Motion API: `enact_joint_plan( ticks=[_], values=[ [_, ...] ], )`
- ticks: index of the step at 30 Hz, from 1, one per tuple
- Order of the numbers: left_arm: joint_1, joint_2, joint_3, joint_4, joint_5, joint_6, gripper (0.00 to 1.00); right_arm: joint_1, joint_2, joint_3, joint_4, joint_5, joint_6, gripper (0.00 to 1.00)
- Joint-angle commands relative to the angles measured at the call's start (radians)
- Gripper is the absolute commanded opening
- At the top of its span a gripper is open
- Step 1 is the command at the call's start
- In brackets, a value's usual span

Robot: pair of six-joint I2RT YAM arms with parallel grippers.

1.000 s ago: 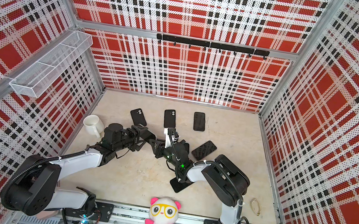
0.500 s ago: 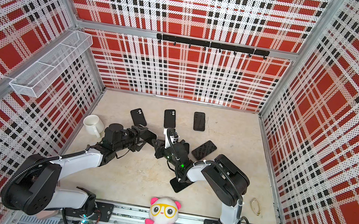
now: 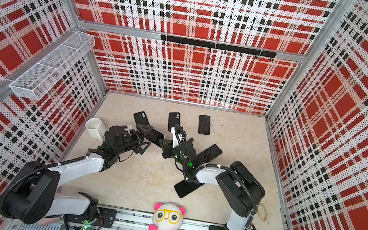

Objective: Put the phone into the phone case
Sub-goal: 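Open the left gripper off the phone while the right gripper carries it away, then grasp a black case edge with the left gripper while the right lowers the phone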

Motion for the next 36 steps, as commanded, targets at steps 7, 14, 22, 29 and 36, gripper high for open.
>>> enact_joint_plan(
  ticks=[7, 14, 22, 29, 36],
  values=[
    [0.022, -0.006, 0.272, -0.452, -0.206, 0.541, 0.98, -0.203, -0.243, 0.093, -0.495, -0.111, -0.169, 0.00],
    [-0.029, 0.117, 0.494, -0.630, -0.287, 0.817, 0.99, -0.425, -0.281, 0.174, -0.827, -0.347, -0.261, 0.00],
    [-0.103, 0.351, 0.713, -0.775, -0.264, 1.039, 0.93, -0.613, -0.167, 0.362, -1.179, -0.548, -0.345, 0.00],
    [-0.105, 0.521, 0.813, -0.830, -0.069, 1.130, 0.80, -0.643, -0.064, 0.408, -1.271, -0.725, -0.326, 0.00],
    [-0.131, 0.586, 0.804, -0.839, 0.018, 1.191, 0.77, -0.624, 0.018, 0.423, -1.278, -0.764, -0.274, 0.00]
  ],
)
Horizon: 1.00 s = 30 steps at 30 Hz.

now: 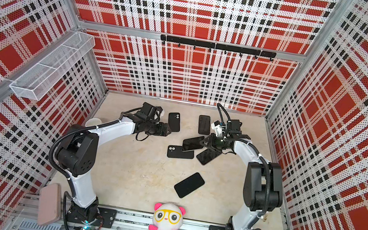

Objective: Put the phone into the phone case
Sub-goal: 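Grasp a black case edge with the left gripper while the right lowers the phone, then insert the phone's end into the case with the right gripper while left holds it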

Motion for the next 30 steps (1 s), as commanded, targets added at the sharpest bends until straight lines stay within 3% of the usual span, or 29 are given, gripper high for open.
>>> enact_joint_plan(
  ticks=[1, 11, 30],
  values=[
    [-0.013, 0.017, -0.007, -0.018, 0.098, 0.057, 0.75, 0.011, 0.030, 0.049, -0.010, -0.082, 0.007, 0.00],
    [-0.032, 0.068, -0.078, 0.009, 0.157, 0.057, 0.59, 0.040, 0.112, 0.092, -0.037, -0.089, 0.003, 0.00],
    [-0.045, 0.155, -0.084, 0.023, 0.183, 0.032, 0.44, 0.063, 0.214, 0.100, -0.048, -0.072, 0.000, 0.00]
  ],
)
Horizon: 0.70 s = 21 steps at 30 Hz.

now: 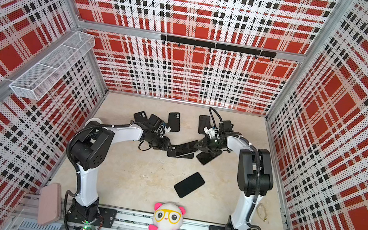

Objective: Put the phone into the phone case
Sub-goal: 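Insert the phone's end into the case with the right gripper while left holds it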

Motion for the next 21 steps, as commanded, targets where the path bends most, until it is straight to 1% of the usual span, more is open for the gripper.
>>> enact_joint_plan(
  ticks=[1, 7, 16, 21],
  values=[
    [-0.011, 0.027, -0.012, 0.009, 0.015, -0.004, 0.44, 0.020, 0.035, 0.017, -0.009, -0.002, -0.008, 0.00],
    [-0.014, 0.027, -0.013, 0.011, 0.025, -0.009, 0.42, 0.048, 0.062, 0.004, 0.033, 0.006, 0.024, 0.00],
    [-0.026, 0.018, -0.033, 0.002, 0.008, -0.003, 0.39, 0.084, 0.085, -0.039, 0.127, 0.022, 0.099, 0.00],
    [-0.042, 0.007, -0.039, -0.003, 0.016, -0.007, 0.39, 0.094, 0.055, -0.121, 0.246, 0.041, 0.185, 0.00]
  ],
)
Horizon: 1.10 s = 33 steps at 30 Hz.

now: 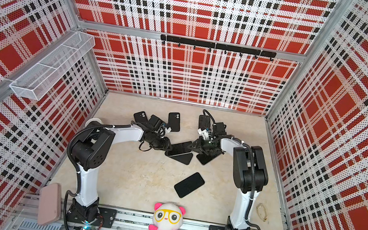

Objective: Put the phone into the phone case
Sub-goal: 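Insert the phone's end into the case with the right gripper while left holds it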

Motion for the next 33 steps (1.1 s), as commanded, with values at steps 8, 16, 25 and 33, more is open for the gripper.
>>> enact_joint_plan(
  ticks=[8, 16, 25, 33],
  values=[
    [-0.037, -0.047, -0.085, -0.002, 0.041, -0.019, 0.39, 0.033, -0.057, -0.188, 0.220, 0.136, 0.221, 0.00],
    [-0.063, -0.063, -0.095, 0.016, 0.092, -0.041, 0.37, 0.061, -0.079, -0.264, 0.341, 0.189, 0.332, 0.00],
    [-0.073, -0.084, -0.107, 0.057, 0.158, -0.091, 0.36, 0.117, -0.023, -0.304, 0.513, 0.171, 0.452, 0.00],
    [-0.059, -0.098, -0.101, 0.045, 0.121, -0.081, 0.36, 0.125, -0.014, -0.234, 0.335, 0.211, 0.342, 0.09]
  ],
)
